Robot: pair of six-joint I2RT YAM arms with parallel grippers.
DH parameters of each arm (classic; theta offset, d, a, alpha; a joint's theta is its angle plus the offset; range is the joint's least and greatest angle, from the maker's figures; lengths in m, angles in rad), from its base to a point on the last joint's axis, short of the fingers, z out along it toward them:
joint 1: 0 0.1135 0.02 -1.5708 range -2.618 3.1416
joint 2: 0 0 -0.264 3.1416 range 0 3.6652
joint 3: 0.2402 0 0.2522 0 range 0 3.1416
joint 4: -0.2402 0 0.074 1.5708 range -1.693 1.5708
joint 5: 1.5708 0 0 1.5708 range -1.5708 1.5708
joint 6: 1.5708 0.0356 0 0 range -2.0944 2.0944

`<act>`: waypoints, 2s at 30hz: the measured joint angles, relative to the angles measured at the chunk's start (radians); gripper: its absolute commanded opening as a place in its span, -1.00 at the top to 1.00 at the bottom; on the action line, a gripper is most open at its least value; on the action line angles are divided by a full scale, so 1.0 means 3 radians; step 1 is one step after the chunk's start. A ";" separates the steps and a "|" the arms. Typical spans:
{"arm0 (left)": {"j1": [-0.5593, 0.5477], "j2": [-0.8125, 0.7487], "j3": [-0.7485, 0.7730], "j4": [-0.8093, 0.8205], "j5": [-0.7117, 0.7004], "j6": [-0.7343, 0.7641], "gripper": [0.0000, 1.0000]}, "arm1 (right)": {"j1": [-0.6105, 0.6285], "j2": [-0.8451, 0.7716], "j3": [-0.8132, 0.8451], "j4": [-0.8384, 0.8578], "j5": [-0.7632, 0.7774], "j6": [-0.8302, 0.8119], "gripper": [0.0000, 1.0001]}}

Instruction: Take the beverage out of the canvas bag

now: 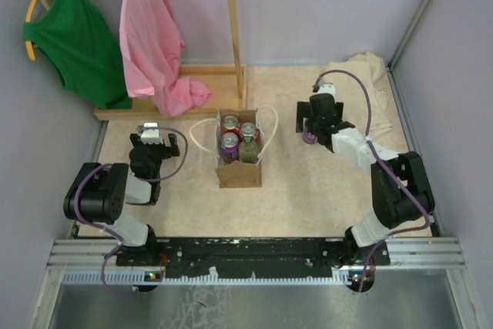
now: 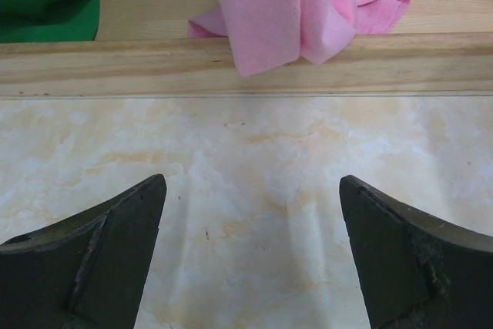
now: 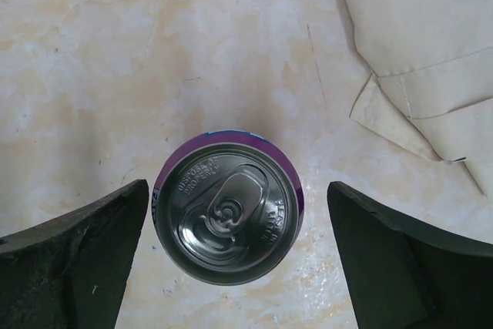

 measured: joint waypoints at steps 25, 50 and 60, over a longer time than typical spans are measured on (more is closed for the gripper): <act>0.0000 0.0000 0.0000 0.0000 0.0000 0.0000 -1.00 | 0.1665 -0.1428 0.1031 -0.0401 0.0343 -0.0476 -0.51; 0.0000 0.0000 0.0000 0.0000 0.0000 0.0000 -1.00 | 0.1919 -0.0031 0.1169 -0.0926 -0.0247 -0.0482 -0.42; 0.0000 0.0000 0.0000 0.0000 0.0000 0.0000 -1.00 | 0.1919 0.0092 0.1158 -0.1059 -0.0264 -0.0348 -0.58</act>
